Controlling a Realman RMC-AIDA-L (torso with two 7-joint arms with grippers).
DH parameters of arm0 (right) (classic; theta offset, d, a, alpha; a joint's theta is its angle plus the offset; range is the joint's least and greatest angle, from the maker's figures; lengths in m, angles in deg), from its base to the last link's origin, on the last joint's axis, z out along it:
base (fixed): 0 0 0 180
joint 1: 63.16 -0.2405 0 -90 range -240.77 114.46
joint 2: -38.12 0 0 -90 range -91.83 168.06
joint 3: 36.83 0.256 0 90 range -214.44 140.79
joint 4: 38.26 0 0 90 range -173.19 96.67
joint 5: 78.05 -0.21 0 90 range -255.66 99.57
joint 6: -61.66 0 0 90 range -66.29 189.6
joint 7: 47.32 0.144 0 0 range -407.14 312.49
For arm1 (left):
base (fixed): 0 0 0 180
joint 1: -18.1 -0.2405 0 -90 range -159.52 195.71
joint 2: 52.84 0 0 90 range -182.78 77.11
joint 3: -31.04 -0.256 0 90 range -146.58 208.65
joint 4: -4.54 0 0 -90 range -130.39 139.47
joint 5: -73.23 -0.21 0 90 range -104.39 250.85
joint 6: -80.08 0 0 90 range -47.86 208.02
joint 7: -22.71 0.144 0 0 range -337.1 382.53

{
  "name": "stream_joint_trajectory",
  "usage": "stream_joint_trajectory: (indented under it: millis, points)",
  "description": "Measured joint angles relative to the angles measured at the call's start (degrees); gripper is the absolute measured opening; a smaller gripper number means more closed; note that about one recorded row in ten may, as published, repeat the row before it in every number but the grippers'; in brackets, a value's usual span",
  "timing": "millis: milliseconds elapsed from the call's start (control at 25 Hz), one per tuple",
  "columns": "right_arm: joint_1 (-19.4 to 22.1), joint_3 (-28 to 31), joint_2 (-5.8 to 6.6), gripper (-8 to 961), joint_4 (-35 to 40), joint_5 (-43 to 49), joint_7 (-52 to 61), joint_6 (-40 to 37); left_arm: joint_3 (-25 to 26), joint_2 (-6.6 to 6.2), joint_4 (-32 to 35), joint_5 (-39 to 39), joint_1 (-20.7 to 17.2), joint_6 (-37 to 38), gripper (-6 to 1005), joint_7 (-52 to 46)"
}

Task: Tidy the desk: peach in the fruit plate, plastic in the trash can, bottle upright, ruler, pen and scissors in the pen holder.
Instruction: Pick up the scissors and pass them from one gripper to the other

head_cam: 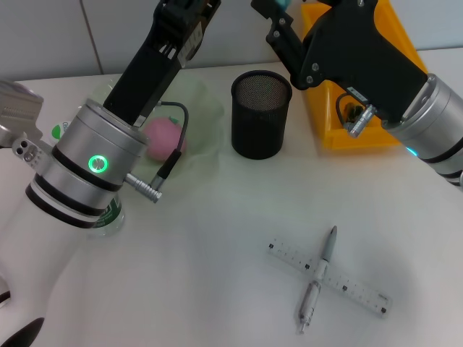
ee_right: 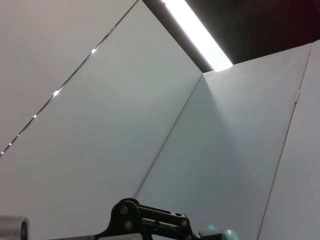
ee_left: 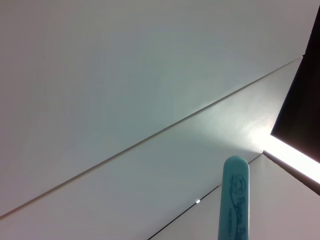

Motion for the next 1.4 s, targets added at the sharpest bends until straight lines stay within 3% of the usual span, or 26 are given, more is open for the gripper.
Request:
stream_joint_trajectory:
  millis: [880, 1080, 1400]
  points:
    - [0.0, -0.6, 0.01, 166, -0.3, -0.1, 0.0, -0.6, -0.4, 0.00, 0.0, 0.0, -0.1, 0.1, 395, -0.2]
    - [0.1, -0.6, 0.01, 91, -0.4, -0.1, 0.0, -0.8, -0.6, -0.01, 0.0, 0.1, -0.1, 0.1, 398, 0.0]
    - [0.2, -0.6, 0.00, 85, -0.4, -0.1, -0.1, -1.5, -0.7, 0.00, 0.0, -0.2, 0.2, 0.8, 402, 1.7]
